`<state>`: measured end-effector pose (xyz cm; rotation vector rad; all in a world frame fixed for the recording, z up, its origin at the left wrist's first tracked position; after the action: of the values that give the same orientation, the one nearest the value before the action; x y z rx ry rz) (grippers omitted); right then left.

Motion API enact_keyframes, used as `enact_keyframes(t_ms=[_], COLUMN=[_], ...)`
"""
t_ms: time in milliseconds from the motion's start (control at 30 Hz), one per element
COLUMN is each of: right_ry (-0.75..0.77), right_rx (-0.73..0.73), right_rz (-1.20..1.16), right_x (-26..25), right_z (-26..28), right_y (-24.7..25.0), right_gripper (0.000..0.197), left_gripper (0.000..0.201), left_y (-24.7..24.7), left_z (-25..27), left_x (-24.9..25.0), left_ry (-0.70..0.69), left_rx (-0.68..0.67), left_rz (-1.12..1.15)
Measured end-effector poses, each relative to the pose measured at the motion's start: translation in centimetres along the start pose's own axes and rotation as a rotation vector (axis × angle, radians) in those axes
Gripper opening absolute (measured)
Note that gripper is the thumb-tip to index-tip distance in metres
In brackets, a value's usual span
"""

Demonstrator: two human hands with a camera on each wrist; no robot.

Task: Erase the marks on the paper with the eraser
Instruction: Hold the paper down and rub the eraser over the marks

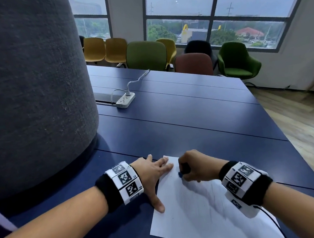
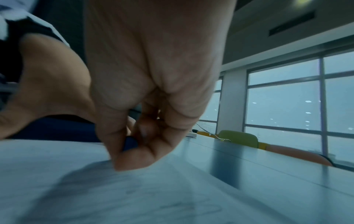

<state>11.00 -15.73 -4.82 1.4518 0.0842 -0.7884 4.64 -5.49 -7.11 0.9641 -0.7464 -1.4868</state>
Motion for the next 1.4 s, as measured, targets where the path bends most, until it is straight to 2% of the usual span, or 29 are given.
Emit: enact_keyframes(t_ms=[67,100,200,267,367,433,567,667,733,867,933,1033,1067,1200,1267,1367,1400], right_ry=[-0.003,-0.02,-0.055,-0.032,0.032,0.026,-0.006,0.063,0.056,0.015,0.044,0.06,0.045,0.008,0.033,0.072,0.063], right_rx=[-0.07,-0.06,0.063,0.082,-0.062,-0.092,0.039,-0.093,-0.142,-0.016,-0.064,-0.236,-0.243,-0.121,-0.172,-0.341,-0.34], right_rz=[-0.036,-0.034,-0.003,0.013,-0.024,-0.02,0.007,-0.018,-0.024,0.024,0.027,0.004,-0.012,-0.039,-0.052,-0.069,-0.062], right_x=[-0.1,0.3,1.3,0.9,-0.7,-0.7,-0.2,-1.7,-1.7,-1.3,-2.0,-3.1,-2.9,-2.5,-3.3,-4.4,-4.4], right_z=[0.2,0.1,-0.2,-0.1,0.3,0.1,-0.2,0.2,0.2,-0.4,-0.1,0.6,0.6,0.3,0.8,1.5,1.5], right_y=[-0.6,-0.1,1.7,1.4,-0.9,-1.0,0.4,-1.4,-1.7,-0.1,-1.1,-2.6,-2.4,-1.2,-2.3,-4.1,-3.9], right_gripper=[0.005,0.006,0.007,0.006,0.004,0.005,0.003,0.006,0.004,0.004,0.003,0.008,0.008,0.004,0.004,0.007,0.006], left_gripper=[0.134,0.134,0.133,0.134,0.134,0.133,0.131,0.132,0.133,0.132,0.133,0.134,0.135,0.134,0.135,0.135,0.135], left_y=[0.1,0.2,0.2,0.2,0.3,0.4,0.5,0.4,0.4,0.2,0.2,0.2,0.1,0.2,0.2,0.0,0.0], left_z=[0.0,0.1,0.2,0.1,0.0,0.0,0.2,0.3,0.2,0.0,0.0,-0.2,-0.2,-0.1,-0.2,-0.2,-0.2], left_x=[0.1,0.1,0.2,0.1,0.3,0.4,0.3,0.3,0.4,0.2,0.2,0.3,0.3,0.2,0.2,0.2,0.3], left_ry=[0.0,0.0,0.008,0.012,0.002,-0.002,0.004,-0.001,-0.006,-0.005,-0.012,-0.016,-0.015,-0.008,-0.008,0.004,0.004], left_rx=[-0.004,-0.005,-0.009,-0.012,-0.014,-0.012,-0.011,-0.007,-0.005,-0.009,-0.004,-0.003,-0.007,-0.013,-0.014,-0.041,-0.045], left_rz=[-0.006,-0.012,-0.022,-0.02,-0.017,-0.03,-0.026,-0.013,-0.015,-0.008,-0.007,-0.019,-0.021,-0.004,-0.008,-0.018,-0.02])
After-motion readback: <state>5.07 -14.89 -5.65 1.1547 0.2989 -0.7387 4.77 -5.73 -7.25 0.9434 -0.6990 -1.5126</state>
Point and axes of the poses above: each hand's wrist, its own z-axis away from the middle knuckle, its own y-axis out of the back of the hand, x = y × z, the point moved 8 cm from there along -z, towards the middle knuckle, and after that the axes turned 15 degrees about y, right-handed, at the moved point
